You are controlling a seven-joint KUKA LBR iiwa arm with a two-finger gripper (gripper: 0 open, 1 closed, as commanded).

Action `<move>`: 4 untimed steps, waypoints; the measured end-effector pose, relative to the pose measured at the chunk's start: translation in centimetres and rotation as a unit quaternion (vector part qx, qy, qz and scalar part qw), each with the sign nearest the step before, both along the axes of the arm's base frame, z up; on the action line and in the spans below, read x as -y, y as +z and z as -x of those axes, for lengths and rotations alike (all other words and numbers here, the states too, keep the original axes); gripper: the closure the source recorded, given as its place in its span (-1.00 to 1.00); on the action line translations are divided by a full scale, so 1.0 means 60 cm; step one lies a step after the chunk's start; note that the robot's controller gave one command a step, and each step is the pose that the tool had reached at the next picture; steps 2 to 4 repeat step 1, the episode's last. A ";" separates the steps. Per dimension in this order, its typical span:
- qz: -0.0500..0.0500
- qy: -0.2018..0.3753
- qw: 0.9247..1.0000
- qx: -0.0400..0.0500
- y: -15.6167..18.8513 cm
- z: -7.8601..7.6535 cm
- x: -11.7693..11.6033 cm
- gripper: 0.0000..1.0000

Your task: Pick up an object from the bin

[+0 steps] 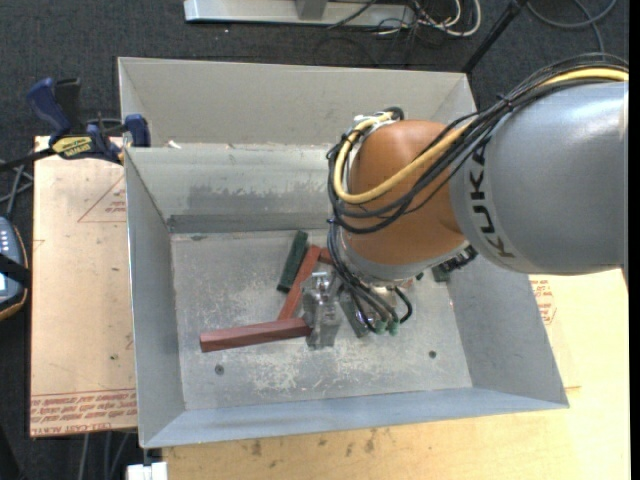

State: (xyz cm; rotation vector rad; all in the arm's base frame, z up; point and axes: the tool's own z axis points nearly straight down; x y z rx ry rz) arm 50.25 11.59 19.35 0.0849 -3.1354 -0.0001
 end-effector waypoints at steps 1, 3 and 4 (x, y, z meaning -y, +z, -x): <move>0.000 -0.005 1.000 0.001 0.037 -0.001 -0.001 1.00; 0.000 -0.005 1.000 0.001 0.037 -0.001 -0.001 1.00; 0.000 -0.005 1.000 0.001 0.037 -0.001 -0.001 1.00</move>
Offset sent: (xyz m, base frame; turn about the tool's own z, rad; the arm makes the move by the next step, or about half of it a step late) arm 0.0026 0.0126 -0.1083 0.0370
